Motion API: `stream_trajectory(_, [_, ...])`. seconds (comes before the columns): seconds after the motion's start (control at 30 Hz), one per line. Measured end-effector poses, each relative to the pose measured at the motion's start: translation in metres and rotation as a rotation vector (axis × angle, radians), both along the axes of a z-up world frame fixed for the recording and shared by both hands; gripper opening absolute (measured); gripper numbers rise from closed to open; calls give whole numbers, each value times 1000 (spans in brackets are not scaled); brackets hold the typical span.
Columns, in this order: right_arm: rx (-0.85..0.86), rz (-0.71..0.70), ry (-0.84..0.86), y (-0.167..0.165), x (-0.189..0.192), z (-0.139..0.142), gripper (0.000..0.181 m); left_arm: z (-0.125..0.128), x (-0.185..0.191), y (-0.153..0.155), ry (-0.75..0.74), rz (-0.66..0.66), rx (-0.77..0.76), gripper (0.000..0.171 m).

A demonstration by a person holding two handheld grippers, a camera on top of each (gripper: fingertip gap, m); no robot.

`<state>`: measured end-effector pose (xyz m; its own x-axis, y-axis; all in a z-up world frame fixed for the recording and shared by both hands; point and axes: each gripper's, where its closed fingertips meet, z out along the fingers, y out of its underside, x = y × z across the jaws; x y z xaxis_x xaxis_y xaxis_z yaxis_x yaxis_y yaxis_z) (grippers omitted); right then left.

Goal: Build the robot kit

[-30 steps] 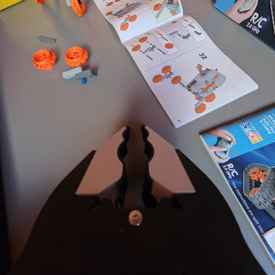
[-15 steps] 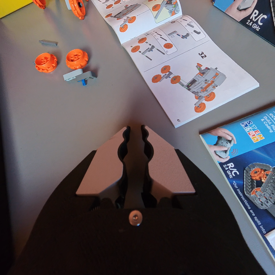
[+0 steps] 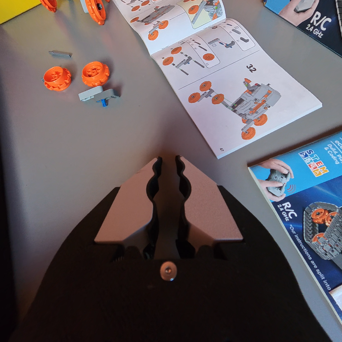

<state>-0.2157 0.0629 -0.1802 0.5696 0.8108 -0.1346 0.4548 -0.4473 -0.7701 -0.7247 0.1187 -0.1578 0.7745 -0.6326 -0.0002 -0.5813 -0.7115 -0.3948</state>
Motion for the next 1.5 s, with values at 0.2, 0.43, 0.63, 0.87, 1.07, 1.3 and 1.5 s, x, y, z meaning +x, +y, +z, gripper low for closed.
stream_trajectory(0.2, [8, 26, -5, -3, -2, 0, 22, 10, 26, -23, -132, 3, -2, 55])
stream_trajectory(0.43, [28, 42, -25, -6, -3, -1, 28, 32, 37, -42, -229, 32, 58, 56])
stream_trajectory(0.63, [44, 48, -38, -9, -5, -1, 31, 53, 16, -57, -157, 119, 150, 54])
stream_trajectory(0.87, [87, 55, -75, -11, -13, -2, 34, 70, -17, -73, -29, 199, 213, 54])
stream_trajectory(1.07, [86, 87, -96, -13, -21, -2, 37, 87, -10, -103, -93, 230, 216, 54])
stream_trajectory(1.3, [46, 95, -133, -12, -22, -2, 35, 115, -6, -146, -169, 234, 342, 49])
stream_trajectory(1.5, [78, 81, -62, -11, -22, -1, 35, 130, -1, -162, -183, 221, 388, 52])
